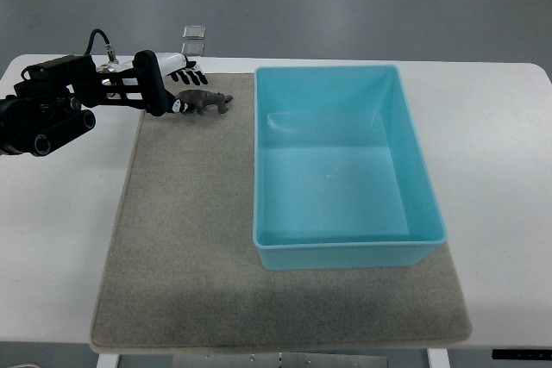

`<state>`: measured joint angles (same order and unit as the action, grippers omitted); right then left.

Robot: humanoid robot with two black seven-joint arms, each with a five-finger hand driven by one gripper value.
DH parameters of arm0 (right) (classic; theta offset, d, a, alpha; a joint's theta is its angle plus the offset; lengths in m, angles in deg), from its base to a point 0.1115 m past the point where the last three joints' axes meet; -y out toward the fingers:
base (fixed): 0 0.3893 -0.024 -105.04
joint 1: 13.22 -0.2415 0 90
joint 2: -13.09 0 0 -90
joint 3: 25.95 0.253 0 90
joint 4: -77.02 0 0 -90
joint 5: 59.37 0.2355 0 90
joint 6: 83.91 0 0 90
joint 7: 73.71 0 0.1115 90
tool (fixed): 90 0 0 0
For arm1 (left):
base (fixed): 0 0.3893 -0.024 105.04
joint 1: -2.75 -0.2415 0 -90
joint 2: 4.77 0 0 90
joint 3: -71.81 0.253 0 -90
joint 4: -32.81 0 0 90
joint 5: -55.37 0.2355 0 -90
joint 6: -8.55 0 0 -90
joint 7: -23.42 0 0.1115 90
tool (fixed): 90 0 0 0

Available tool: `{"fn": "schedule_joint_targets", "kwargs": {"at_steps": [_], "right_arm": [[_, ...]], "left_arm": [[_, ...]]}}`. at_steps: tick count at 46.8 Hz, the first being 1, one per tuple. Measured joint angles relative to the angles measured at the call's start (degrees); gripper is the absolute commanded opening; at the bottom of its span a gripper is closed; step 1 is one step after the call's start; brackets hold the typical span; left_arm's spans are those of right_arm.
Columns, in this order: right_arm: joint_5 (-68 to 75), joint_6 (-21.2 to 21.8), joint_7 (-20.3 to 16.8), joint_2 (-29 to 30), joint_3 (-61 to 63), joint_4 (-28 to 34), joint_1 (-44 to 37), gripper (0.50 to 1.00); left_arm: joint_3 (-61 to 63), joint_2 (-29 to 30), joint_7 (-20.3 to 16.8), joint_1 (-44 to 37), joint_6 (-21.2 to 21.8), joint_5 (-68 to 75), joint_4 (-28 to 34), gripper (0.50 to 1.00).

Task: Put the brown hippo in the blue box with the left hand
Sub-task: 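Close the left hand fingers around the brown hippo, then lift the hippo with the left hand toward the blue box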

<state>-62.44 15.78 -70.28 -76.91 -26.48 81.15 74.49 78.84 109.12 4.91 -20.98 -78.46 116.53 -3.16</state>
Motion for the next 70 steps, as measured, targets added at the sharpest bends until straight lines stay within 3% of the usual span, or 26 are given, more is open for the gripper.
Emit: {"fn": "schedule_joint_targets", "kwargs": {"at_steps": [14, 20, 24, 28, 70], "right_arm": [[0.0, 0.0, 0.0, 0.0, 0.0, 0.0, 0.0, 0.936], [0.0, 0.0, 0.0, 0.0, 0.0, 0.0, 0.0, 0.936], [0.0, 0.0, 0.0, 0.0, 0.0, 0.0, 0.0, 0.936], [0.0, 0.0, 0.0, 0.0, 0.0, 0.0, 0.0, 0.936], [0.0, 0.0, 0.0, 0.0, 0.0, 0.0, 0.0, 0.936]], "left_arm": [[0.1, 0.0, -0.1, -0.6, 0.0, 0.2, 0.4, 0.662], [0.1, 0.0, -0.1, -0.8, 0.0, 0.4, 0.4, 0.626], [0.1, 0.1, -0.1, -0.8, 0.0, 0.4, 0.5, 0.578], [0.1, 0.1, -0.1, -0.8, 0.0, 0.4, 0.4, 0.5], [-5.1, 0.1, 0.3, 4.6, -0.1, -0.8, -3.6, 0.5]]}}
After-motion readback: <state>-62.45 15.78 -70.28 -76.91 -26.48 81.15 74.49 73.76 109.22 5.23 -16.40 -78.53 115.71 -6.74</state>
